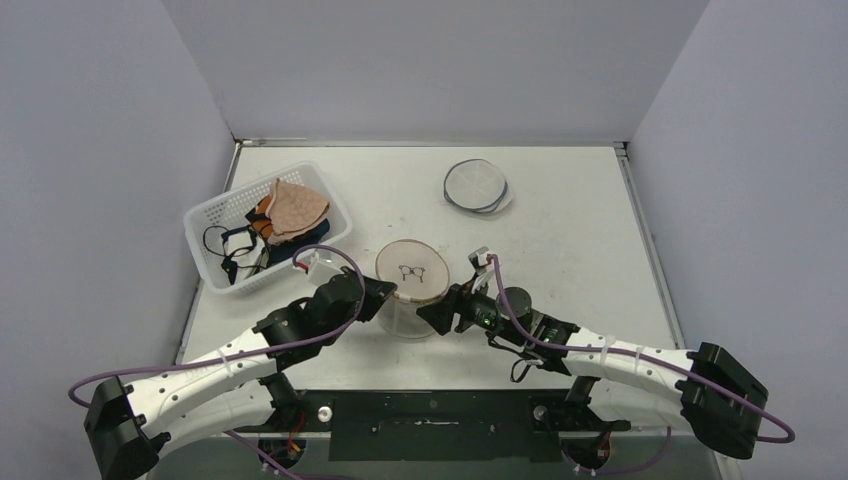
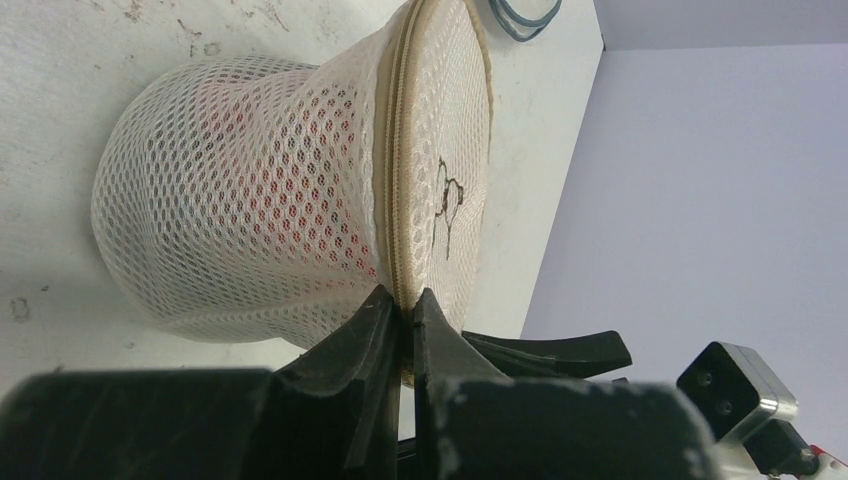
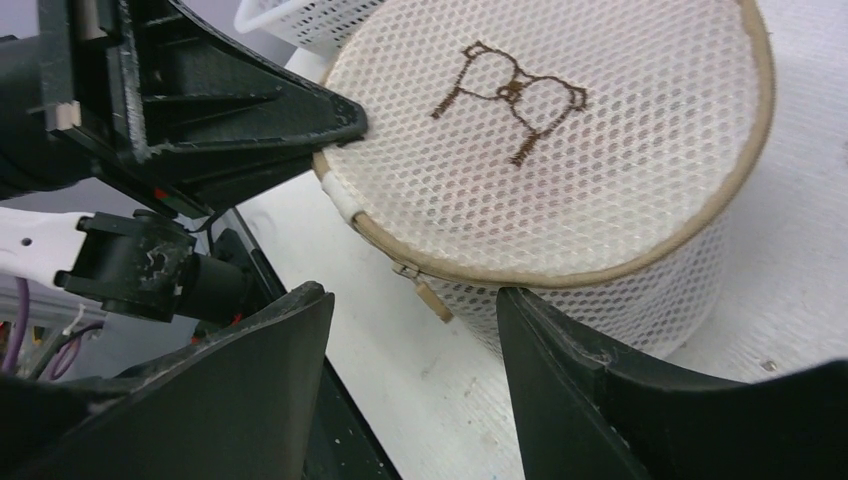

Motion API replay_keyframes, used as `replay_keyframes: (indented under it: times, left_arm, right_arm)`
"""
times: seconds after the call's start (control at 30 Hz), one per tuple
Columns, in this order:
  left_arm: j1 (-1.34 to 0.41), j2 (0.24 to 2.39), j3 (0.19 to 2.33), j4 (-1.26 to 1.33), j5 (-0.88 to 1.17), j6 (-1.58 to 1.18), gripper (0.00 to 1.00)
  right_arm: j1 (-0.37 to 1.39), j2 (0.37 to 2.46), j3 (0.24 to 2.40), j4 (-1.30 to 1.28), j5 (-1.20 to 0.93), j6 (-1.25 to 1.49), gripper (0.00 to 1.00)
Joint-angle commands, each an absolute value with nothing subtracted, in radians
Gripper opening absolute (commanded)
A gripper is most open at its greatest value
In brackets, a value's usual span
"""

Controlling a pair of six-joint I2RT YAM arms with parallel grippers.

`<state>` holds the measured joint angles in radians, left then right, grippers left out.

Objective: Unzip the laundry bag and remove the bra
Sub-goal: Unzip the laundry bag at the center of the board.

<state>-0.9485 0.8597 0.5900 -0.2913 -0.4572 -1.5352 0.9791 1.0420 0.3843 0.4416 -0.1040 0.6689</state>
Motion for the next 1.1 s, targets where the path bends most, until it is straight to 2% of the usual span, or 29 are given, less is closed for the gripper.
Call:
replay_keyframes:
  times: [0.0,0.23,0.53,0.83,0.93,1.03,1.07]
  left_arm:
    - [-0.952,0.872,0.637,-0.261,-0.471,-1.543,0.00]
    - [-0.952,0.869,0.635,-0.255,-0.472,-1.542,0.00]
    - [-0.953,0.864,0.622,-0.244,-0.470,-1.543,0.00]
    - [-0.953,0.855,0.609,-0.236,-0.468,-1.543,0.00]
    - [-0.953,0.856,0.604,-0.228,-0.464,-1.542,0.00]
    - [-0.953,0.855,0.596,-0.217,-0.458,-1.536,0.00]
    - [-0.953,0.855,0.593,-0.207,-0.456,-1.530,0.00]
  right_arm:
    - [0.976,1.079,0.433,0.579,-0.164,0.703,0.60]
    - [0.976,1.099,0.447,0.572,-0.161,0.714,0.53]
    - [0.976,1.101,0.442,0.566,-0.135,0.720,0.38]
    - [0.976,1.104,0.439,0.542,-0.122,0.712,0.27]
    - [0.976,1.104,0.441,0.525,-0.112,0.709,0.20]
    - [0.975,1.103,0.446,0.493,-0.092,0.702,0.06]
    - [0.976,1.101,0.449,0.474,-0.079,0.697,0.05]
